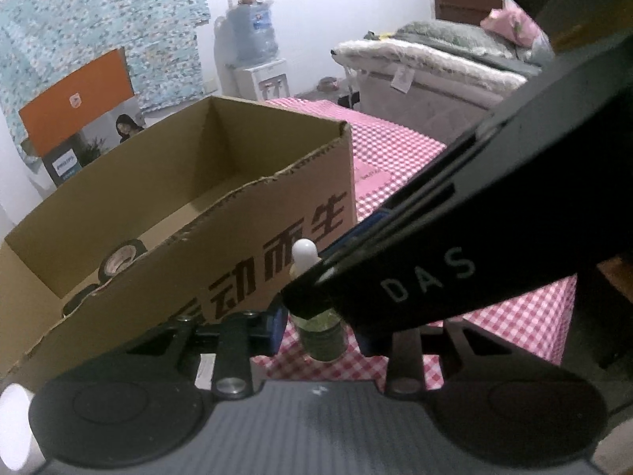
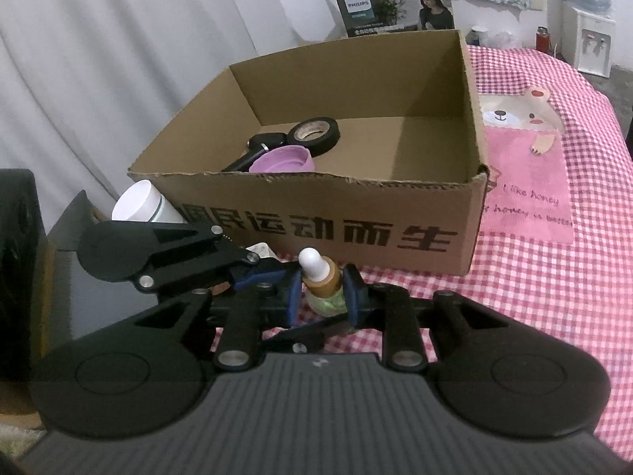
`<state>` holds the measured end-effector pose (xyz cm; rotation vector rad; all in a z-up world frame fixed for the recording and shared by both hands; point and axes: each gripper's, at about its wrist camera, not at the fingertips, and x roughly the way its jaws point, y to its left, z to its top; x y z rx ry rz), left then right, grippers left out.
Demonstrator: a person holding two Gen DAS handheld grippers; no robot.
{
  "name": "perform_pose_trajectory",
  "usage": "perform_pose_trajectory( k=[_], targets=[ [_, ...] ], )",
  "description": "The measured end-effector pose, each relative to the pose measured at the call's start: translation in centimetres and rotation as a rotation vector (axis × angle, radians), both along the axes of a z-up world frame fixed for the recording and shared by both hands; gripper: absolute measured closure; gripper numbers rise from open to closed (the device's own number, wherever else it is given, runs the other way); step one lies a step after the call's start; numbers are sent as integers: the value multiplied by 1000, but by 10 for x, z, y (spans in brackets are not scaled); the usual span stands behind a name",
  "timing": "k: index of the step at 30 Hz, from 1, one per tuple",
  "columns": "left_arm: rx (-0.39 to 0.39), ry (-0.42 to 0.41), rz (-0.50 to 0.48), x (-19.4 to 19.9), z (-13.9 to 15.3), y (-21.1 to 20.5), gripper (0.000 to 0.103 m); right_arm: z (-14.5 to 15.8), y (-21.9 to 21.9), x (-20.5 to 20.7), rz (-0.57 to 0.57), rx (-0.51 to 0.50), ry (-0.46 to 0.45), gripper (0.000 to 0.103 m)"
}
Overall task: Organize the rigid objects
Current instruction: 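Grasp the green dropper bottle with the right tool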
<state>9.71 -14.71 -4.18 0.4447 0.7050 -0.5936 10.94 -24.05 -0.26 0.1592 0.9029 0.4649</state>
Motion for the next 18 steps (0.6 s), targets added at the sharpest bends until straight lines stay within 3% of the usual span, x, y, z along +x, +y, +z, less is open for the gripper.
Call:
perform_pose_trajectory(
  k=[10, 15, 18],
  targets=[
    [9, -13, 3, -3, -3, -4, 68, 1, -2, -2, -3, 11, 1, 82],
    [-8, -36, 8, -12, 22, 1, 68, 24, 0, -12, 20, 5, -24, 82],
    [-14, -46, 25, -13, 52, 8, 68, 50, 0, -14, 48, 21, -54, 82]
  ],
)
